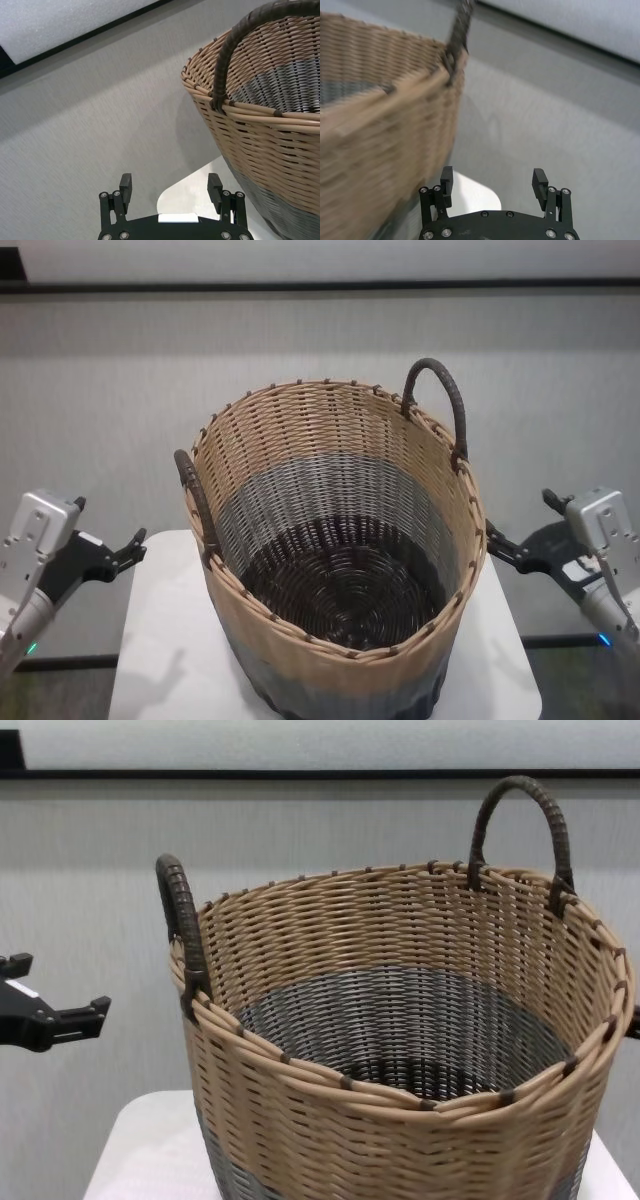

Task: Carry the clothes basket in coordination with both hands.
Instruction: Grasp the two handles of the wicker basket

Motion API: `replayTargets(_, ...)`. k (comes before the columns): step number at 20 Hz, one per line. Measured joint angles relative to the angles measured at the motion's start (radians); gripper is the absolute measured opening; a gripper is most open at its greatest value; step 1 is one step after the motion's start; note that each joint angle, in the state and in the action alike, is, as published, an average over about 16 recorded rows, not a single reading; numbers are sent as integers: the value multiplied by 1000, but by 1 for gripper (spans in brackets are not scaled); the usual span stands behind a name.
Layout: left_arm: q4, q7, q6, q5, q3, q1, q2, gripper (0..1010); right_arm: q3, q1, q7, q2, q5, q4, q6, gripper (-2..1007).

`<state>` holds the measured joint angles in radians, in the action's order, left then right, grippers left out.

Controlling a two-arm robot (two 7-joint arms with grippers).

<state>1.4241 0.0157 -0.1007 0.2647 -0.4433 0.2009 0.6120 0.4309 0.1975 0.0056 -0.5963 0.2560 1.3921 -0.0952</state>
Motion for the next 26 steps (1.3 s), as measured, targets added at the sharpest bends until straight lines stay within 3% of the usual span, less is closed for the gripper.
replayTargets(5, 45, 48, 42, 27, 16, -12, 19, 1003, -22, -19, 42, -17, 32, 14, 32, 1005)
replayTargets(9, 116, 97, 105, 78, 44, -38, 47, 1003, -65, -58, 92, -50, 94, 61, 71, 1005)
replayTargets(13, 206, 143, 178, 139, 80, -72, 82, 1003, -128, -113, 152, -98, 180, 135, 115, 1005)
replayTargets(19, 331, 224, 284, 239, 137, -113, 126, 1003, -250, -204, 249, -172, 339, 253, 184, 1005)
replayTargets(22, 375, 260, 319, 274, 154, -120, 138, 1003, -307, -240, 290, -196, 413, 298, 214, 1005)
replayTargets(26, 417, 302, 349, 294, 161, -117, 142, 1003, -366, -275, 334, -217, 493, 348, 247, 1005)
